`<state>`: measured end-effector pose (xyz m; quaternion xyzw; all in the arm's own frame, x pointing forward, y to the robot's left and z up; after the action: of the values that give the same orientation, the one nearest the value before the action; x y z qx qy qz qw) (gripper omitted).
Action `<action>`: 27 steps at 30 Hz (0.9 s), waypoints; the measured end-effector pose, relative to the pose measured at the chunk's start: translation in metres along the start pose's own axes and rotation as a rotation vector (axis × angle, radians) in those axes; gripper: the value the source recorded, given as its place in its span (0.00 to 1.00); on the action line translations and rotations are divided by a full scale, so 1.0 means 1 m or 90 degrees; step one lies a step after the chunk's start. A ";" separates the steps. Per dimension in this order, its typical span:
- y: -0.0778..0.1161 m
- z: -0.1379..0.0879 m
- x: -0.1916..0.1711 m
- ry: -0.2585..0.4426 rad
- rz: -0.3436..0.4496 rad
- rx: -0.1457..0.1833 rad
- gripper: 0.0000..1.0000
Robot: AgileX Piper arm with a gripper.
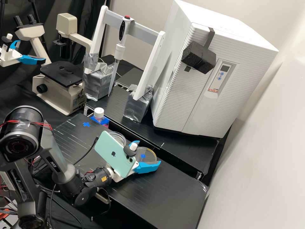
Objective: Open the lid
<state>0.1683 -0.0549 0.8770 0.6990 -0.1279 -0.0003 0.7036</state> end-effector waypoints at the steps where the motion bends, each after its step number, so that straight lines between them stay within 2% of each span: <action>1: 0.000 0.000 0.000 -0.001 0.002 0.001 1.00; 13: 0.001 0.001 0.000 -0.005 0.006 0.000 1.00; 18: 0.006 -0.004 -0.003 0.006 0.026 -0.004 1.00; 24: 0.015 -0.016 -0.009 0.035 0.058 0.008 1.00; 27: 0.018 -0.029 -0.014 0.071 0.072 0.008 1.00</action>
<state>0.1571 -0.0238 0.8928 0.6941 -0.1276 0.0795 0.7041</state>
